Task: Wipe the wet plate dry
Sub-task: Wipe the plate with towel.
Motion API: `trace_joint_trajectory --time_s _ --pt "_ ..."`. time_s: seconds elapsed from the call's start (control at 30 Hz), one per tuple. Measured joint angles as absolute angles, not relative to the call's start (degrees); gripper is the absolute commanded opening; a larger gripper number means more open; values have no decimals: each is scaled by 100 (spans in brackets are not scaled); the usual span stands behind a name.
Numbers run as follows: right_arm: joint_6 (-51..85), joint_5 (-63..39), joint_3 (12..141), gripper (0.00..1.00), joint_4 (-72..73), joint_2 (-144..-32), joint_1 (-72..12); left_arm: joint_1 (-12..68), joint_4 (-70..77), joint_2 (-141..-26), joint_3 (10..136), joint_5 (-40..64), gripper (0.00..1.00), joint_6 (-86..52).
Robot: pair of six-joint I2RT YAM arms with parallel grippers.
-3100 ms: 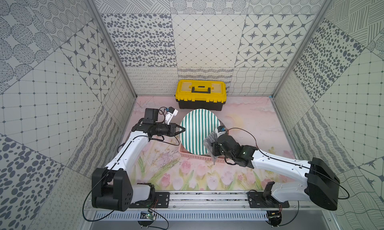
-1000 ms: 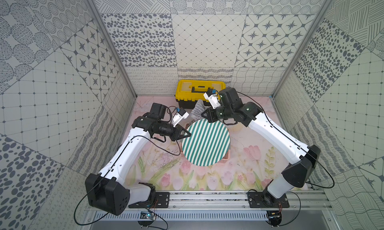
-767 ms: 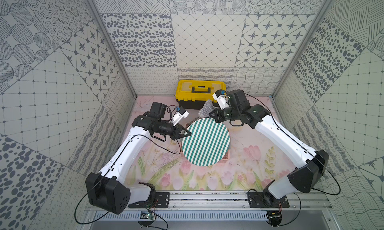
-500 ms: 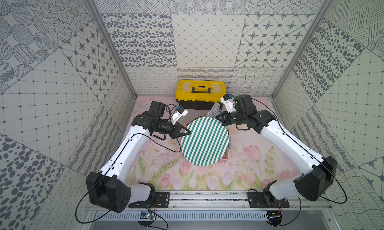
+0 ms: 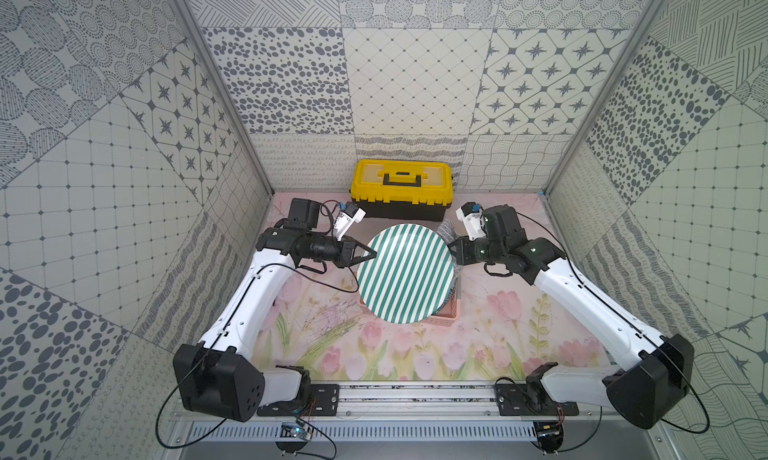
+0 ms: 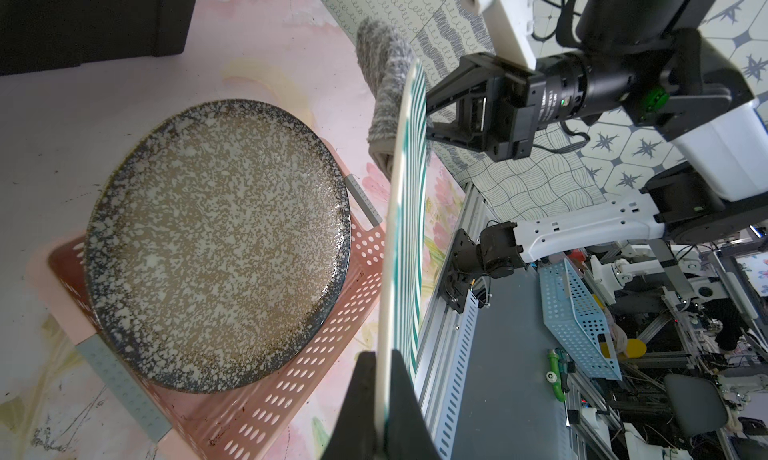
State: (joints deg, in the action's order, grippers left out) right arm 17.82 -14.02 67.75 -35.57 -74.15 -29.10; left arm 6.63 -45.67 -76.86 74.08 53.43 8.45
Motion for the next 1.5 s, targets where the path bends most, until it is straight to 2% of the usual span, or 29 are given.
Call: trace_joint_trajectory --time_s 0.73,1.13,1.5 --pt "1761 -1496 5382 0 -2947 -6978 -3050 545 -3319 -7789 7146 5404 0 -440" --pt "1761 -1052 5046 0 -2886 -6702 -3811 545 -2622 -7789 7000 5227 0 -1022" --pt "1708 -250 5041 0 -2849 -6698 -4716 545 -2333 -7789 6914 5227 0 -1387"
